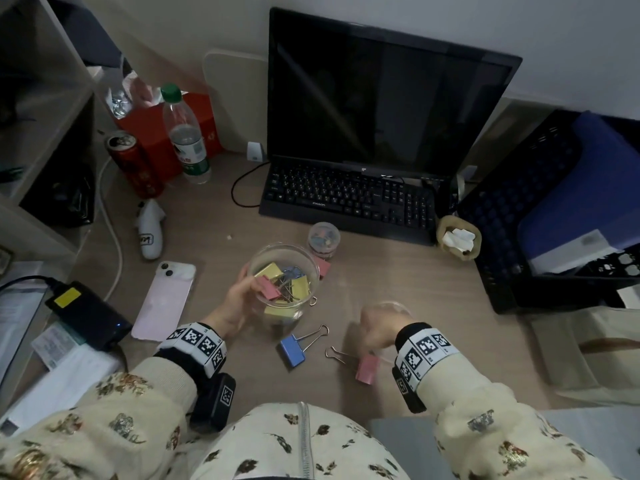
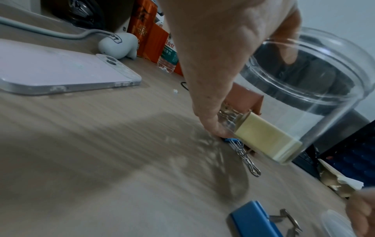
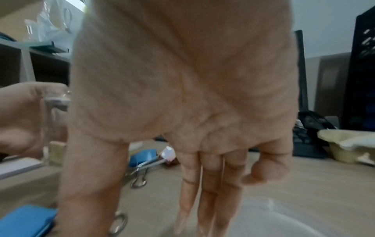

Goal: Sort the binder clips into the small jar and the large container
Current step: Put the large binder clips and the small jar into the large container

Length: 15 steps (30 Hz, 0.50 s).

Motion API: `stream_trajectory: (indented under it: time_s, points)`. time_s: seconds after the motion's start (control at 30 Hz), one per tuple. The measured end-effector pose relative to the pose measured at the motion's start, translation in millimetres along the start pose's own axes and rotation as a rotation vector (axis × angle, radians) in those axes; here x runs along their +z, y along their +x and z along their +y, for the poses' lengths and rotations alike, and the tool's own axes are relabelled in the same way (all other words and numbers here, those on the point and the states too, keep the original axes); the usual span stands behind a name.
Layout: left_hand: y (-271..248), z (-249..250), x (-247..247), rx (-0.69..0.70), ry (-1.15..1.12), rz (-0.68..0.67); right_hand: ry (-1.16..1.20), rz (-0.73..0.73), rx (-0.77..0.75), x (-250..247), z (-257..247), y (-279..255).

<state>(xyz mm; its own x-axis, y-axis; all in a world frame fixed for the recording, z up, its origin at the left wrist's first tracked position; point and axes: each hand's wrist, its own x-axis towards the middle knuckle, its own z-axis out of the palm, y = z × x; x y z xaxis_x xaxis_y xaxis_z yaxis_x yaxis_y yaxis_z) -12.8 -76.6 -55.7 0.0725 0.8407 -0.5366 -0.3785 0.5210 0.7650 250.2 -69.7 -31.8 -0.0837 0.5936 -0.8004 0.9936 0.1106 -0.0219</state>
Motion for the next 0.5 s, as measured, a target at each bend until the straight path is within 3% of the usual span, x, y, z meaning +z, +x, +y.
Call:
stream_trajectory:
  time_s: [0.1,0.23,0.5]
  points:
    - [0.3,-4.6,2.0,-0.013,-0.012,-0.011,-0.084,-0.036,0.046,33.1,0.3,-3.4]
    - [-0.8,-5.8,10.0,-0.018,0.012,-0.011,-0.207,0.141,0.01,65.9,-1.9,-6.0]
    - [-4.9,-3.8,17.1,-0.007,0.043,-0.054,-0.078,0.282,0.059,57.5,1.1,-9.5]
